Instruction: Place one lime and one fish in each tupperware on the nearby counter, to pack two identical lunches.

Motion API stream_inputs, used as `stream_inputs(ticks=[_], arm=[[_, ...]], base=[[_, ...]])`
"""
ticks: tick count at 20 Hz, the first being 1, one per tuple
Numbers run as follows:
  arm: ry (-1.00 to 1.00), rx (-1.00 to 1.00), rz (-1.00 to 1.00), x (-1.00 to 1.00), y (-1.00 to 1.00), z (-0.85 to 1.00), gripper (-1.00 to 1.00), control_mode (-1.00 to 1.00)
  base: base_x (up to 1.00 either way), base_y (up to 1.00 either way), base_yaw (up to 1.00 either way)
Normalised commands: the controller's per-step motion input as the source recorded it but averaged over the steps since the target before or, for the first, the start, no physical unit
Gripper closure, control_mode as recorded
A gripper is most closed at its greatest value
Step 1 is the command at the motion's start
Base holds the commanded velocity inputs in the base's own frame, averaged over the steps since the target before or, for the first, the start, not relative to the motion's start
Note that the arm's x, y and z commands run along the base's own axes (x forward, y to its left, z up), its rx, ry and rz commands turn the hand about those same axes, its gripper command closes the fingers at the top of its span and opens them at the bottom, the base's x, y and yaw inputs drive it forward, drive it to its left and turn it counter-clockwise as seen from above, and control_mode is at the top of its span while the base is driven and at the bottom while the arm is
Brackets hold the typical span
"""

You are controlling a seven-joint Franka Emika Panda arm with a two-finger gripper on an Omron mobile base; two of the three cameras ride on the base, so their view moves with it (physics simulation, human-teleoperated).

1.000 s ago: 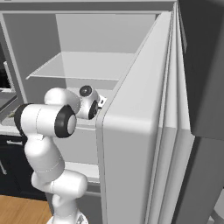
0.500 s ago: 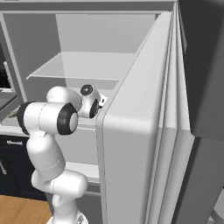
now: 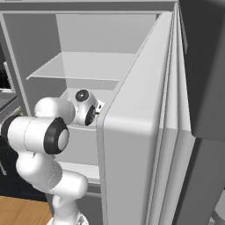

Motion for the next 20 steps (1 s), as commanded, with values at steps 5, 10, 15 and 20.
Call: stream_inputs(ticks=[5,10,15,20], arm=[[0.0,0.04,0.0,-1.0,0.0,0.81,1.0,-1.0],[0.02,0.0,0.0,-1.0,0.09,1.0,1.0,-1.0],[0.1,0.0,0.0,-1.0,0.17,0.96,1.0,-1.0],[0.05,-0.03,0.03,-1.0,0.1,0.05,1.0,-1.0]], base=[[0.0,0.0,0.0],[0.0,0.0,0.0],[0.0,0.0,0.0],[0.0,0.0,0.0]])
